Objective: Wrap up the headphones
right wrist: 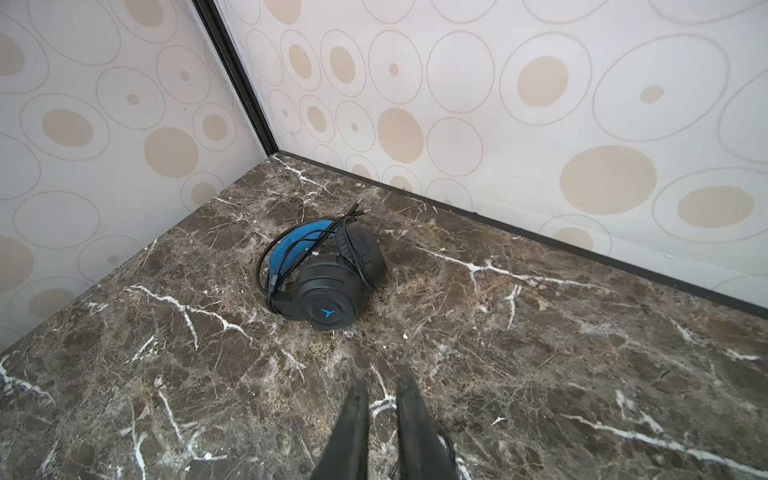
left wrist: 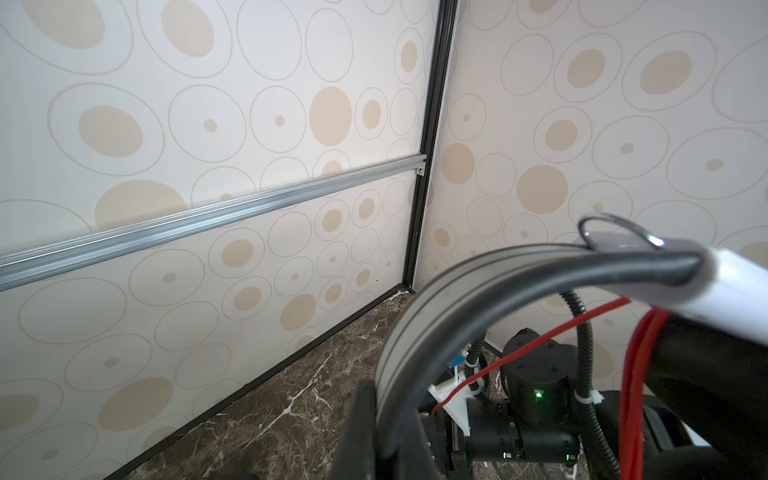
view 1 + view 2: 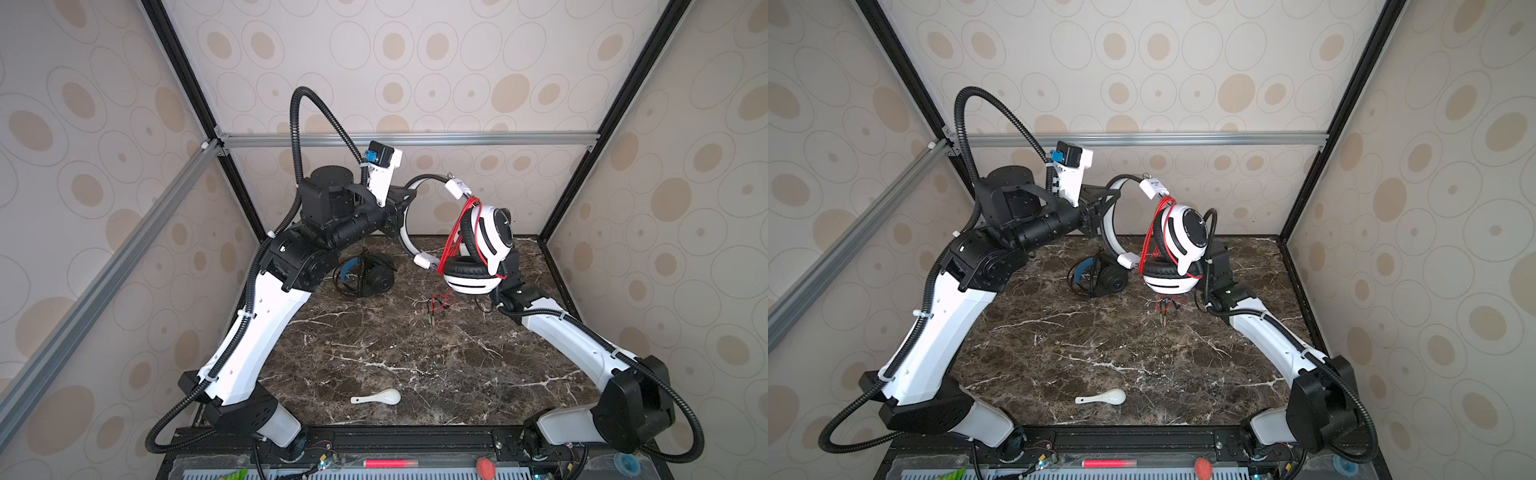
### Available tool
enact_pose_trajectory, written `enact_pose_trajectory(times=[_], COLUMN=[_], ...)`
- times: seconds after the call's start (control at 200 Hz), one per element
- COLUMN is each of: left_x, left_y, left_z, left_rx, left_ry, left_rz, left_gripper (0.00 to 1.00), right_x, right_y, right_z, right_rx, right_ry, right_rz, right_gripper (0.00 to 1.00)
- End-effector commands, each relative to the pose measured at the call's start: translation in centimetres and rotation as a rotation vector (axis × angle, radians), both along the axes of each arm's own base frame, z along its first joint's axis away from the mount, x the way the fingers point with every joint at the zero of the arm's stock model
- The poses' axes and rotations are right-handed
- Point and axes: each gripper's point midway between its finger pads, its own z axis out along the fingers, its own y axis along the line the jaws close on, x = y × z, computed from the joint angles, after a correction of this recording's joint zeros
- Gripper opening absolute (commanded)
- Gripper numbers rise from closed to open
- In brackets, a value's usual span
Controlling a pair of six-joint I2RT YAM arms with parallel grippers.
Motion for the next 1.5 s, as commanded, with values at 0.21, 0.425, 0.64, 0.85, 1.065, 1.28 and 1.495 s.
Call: enact_pose_trajectory(times=[0.21, 0.425, 0.64, 0.85, 1.065, 1.28, 1.495], left_x=[-1.9, -1.2, 0.2, 2.2, 5.0, 7.7, 10.4], left_y=[1.4, 3.2, 5.1, 5.6, 7.4, 8.8, 10.2], left_z=[7.4, 8.1, 8.2, 8.0, 6.9, 5.3, 2.5], left_rx=[-0.256, -0.332, -0.402, -0.477, -0.505, -0.526, -0.45], left_ry=[-0.114, -0.125, -0.123, -0.09, -0.06, -0.014, 0.012], left_rz=[-0.002, 0.096, 0.222, 0.3, 0.453, 0.574, 0.709], left_gripper=[0.0, 0.0, 0.0, 0.0, 0.0, 0.0, 0.0], right_x=[-0.6, -0.7, -0.9, -1.7, -3.4, -5.0, -6.5], right_y=[-0.3, -0.4, -0.4, -0.7, -0.5, 0.5, 1.6], right_z=[-1.0, -2.3, -3.1, -4.0, -4.2, -4.7, -4.1], right_rx=[0.068, 0.097, 0.087, 0.073, 0.012, -0.055, -0.089], right_ry=[0.019, 0.046, 0.068, 0.11, 0.099, 0.088, 0.071], right_rz=[-0.009, -0.024, -0.024, -0.038, -0.045, -0.028, 0.006], right_gripper=[0.14, 0.13, 0.09, 0.03, 0.02, 0.01, 0.0])
